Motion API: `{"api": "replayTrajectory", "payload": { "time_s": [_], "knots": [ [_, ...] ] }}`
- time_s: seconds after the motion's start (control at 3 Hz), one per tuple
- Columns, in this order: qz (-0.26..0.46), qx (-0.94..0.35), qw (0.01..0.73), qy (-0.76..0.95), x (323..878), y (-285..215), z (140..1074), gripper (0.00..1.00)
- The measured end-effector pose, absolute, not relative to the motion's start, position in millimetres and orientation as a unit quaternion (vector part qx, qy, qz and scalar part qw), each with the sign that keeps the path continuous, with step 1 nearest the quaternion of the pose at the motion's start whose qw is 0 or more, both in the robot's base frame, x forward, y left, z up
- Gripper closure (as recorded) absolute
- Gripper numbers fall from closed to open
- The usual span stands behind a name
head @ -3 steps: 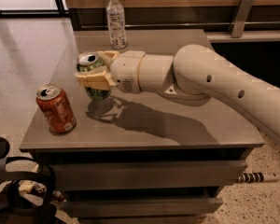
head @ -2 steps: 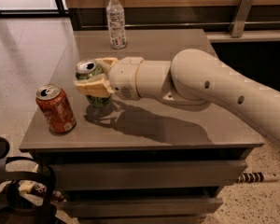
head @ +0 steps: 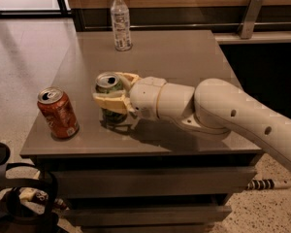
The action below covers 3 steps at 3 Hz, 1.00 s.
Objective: Move green can near coke can
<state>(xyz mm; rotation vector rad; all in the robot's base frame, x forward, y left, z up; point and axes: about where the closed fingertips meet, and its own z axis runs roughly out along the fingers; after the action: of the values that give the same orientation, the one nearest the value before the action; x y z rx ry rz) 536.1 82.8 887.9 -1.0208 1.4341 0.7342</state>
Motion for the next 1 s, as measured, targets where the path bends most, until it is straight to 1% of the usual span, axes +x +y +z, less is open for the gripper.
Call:
{"api": "replayTrajectory", "payload": {
  "time_s": [0.33, 0.67, 1.0],
  "knots": [
    [0.313, -0.428, 0.582, 0.616, 536.2, 75.8, 886.7, 0.68],
    [0.313, -0.428, 0.582, 0.616, 536.2, 75.8, 887.5, 0.44],
    [0.313, -0.428, 0.582, 0.616, 536.1, 75.9, 887.6, 0.13]
  ]
}}
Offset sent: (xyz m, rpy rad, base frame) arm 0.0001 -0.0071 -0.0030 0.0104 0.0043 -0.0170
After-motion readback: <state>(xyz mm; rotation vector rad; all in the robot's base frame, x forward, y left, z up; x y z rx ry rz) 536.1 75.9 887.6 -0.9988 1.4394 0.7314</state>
